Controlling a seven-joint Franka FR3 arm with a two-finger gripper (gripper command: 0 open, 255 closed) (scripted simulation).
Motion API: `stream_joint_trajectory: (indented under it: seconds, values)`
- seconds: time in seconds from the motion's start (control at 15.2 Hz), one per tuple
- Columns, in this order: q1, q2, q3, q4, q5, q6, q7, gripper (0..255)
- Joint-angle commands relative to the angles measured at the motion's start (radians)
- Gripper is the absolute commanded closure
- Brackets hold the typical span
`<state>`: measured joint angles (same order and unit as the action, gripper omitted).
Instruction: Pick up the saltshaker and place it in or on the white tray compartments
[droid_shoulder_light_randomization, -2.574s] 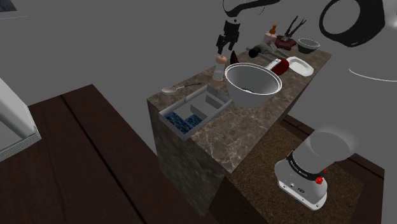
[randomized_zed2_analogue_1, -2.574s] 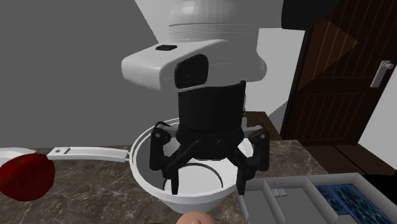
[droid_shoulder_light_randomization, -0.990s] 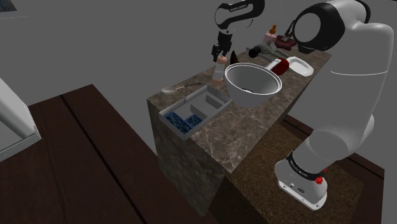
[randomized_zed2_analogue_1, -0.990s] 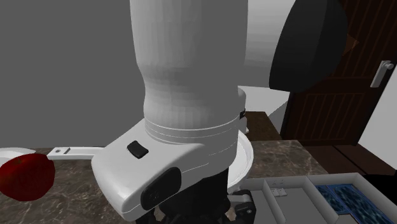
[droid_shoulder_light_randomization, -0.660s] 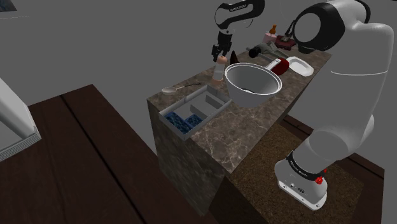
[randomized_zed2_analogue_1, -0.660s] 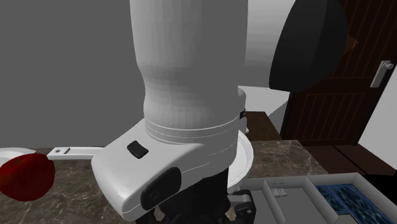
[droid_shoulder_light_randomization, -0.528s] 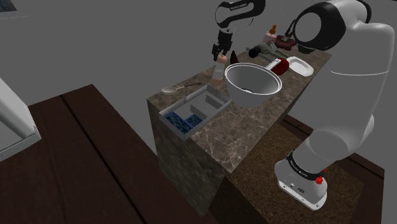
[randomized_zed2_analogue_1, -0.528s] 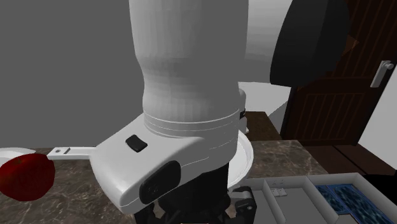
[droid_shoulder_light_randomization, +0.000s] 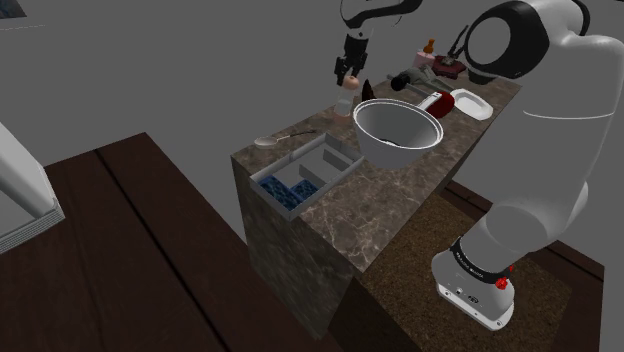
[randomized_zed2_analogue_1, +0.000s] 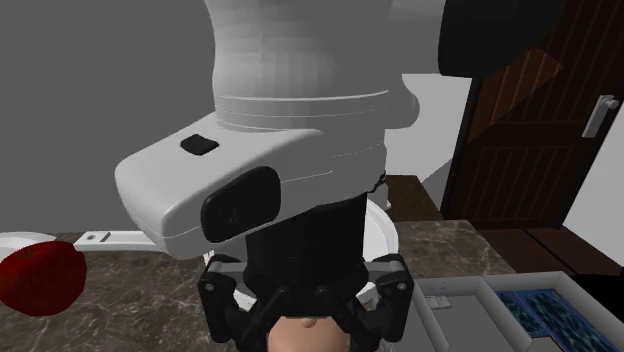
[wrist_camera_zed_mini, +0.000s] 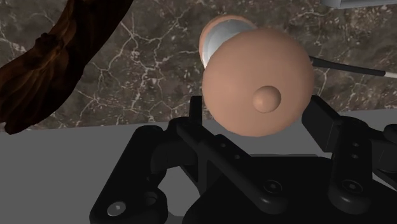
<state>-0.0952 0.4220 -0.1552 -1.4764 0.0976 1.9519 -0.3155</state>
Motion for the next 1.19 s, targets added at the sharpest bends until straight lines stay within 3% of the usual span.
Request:
stream_joint_trajectory:
  seconds: [0.0,0.79,1.12]
  values:
    - [-0.001,-0.005,-0.001,0.021,-0.001,-0.026,0.001,255]
    - [-0.007,-0.007,-0.003,0.18,-0.004,-0.186,0.008,255]
    - [0.069,-0.153,0.017,0.002,-0.037,-0.15,0.099,255]
